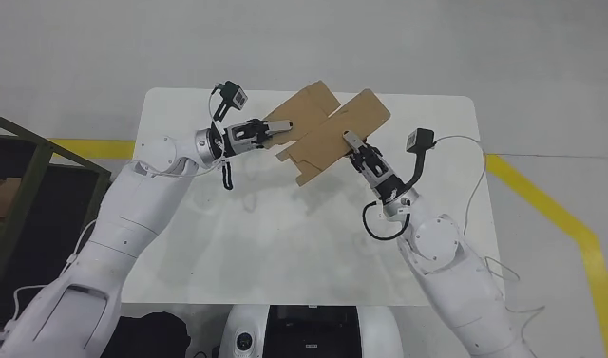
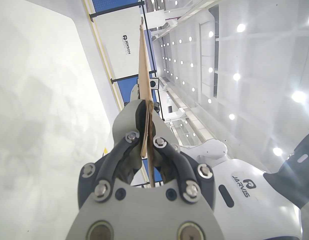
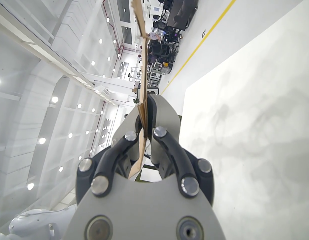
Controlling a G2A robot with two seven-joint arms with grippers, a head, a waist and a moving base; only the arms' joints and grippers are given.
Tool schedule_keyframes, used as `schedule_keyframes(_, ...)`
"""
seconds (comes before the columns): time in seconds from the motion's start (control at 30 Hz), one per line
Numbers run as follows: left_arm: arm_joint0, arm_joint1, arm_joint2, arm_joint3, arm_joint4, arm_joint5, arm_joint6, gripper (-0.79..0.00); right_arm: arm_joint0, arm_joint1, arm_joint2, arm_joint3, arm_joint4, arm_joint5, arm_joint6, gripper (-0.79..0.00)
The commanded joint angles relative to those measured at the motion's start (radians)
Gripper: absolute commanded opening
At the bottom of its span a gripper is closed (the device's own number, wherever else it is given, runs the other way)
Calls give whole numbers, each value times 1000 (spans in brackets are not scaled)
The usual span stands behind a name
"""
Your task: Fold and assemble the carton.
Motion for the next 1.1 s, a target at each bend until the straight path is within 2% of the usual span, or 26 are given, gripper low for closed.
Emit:
schedule_keyframes(0.0,0,-1,-5,-2,-5,4,-6,-785,-1,0,3,-2,0,-6,6,0)
schedule_keyframes(0.13,4,2,-32,-17,-14,3,-26,-785,-3,1,25,4,19,-22,36,0)
schedule_keyframes(0.23,2,9,-56,-23,-3,25,-77,-785,0,7,57,23,59,-64,113,0)
schedule_keyframes(0.3,4,14,-76,-16,-15,40,-117,-785,15,18,86,55,56,-61,233,0)
schedule_keyframes(0.47,-12,30,-107,16,14,112,-268,-785,65,38,171,164,200,-104,510,0)
schedule_keyframes(0.6,-41,41,-107,30,84,163,-395,-785,117,55,198,225,265,-159,795,0)
schedule_keyframes(0.77,-57,47,-109,34,88,174,-486,-785,167,71,207,274,303,-160,1036,0)
schedule_keyframes(0.9,-51,48,-104,12,81,157,-512,-785,198,75,188,322,341,-151,1142,0)
schedule_keyframes(1.07,-40,52,-80,-32,68,137,-512,-785,232,69,139,379,374,-169,1181,0)
